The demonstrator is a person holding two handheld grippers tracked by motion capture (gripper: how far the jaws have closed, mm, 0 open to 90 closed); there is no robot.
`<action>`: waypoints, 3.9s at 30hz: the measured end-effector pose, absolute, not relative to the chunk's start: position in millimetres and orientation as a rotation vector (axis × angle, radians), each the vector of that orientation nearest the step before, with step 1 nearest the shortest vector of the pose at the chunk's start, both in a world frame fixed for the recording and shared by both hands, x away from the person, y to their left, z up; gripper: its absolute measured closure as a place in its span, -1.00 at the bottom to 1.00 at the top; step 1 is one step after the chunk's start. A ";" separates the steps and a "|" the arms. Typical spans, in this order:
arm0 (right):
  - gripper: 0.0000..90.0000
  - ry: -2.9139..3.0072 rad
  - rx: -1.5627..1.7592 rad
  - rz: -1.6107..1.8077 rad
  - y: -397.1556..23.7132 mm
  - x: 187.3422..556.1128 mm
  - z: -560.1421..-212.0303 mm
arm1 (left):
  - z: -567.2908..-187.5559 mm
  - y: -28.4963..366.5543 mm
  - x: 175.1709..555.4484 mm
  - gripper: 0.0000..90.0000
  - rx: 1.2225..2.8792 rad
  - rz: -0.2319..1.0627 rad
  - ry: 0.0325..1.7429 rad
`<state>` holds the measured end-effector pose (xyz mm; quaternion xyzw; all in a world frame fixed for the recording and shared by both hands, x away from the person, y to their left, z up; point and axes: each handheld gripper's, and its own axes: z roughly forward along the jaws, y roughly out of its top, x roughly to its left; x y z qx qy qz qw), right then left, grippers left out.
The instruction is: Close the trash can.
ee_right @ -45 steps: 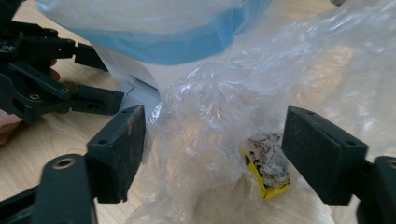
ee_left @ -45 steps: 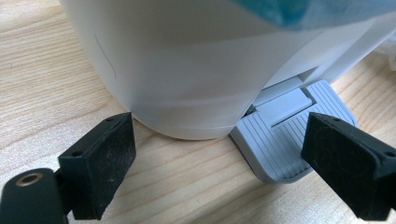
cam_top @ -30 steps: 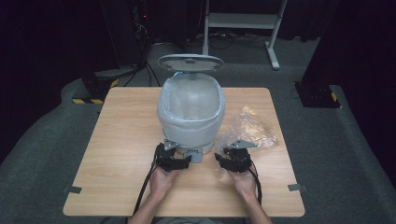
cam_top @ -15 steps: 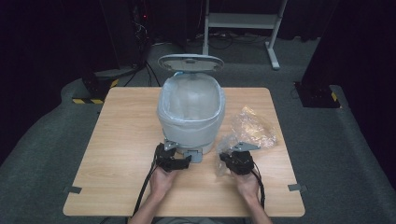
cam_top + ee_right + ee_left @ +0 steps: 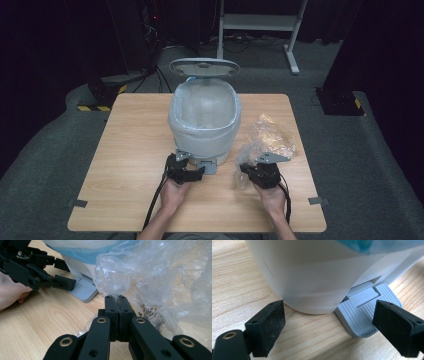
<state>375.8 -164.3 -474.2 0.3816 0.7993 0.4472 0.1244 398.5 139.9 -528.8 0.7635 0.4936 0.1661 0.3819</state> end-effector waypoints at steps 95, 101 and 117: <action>0.98 2.343 0.671 1.557 -155.0 401.6 -277.6 | -528.8 140.6 398.6 -0.75 1.952 0.427 1.257; 0.98 2.393 0.638 1.557 -135.4 414.6 -273.6 | -528.7 140.6 398.6 -0.75 1.953 0.425 1.256; 0.98 2.464 0.627 1.601 -96.6 446.6 -277.2 | -528.7 140.6 398.6 -0.75 1.953 0.425 1.257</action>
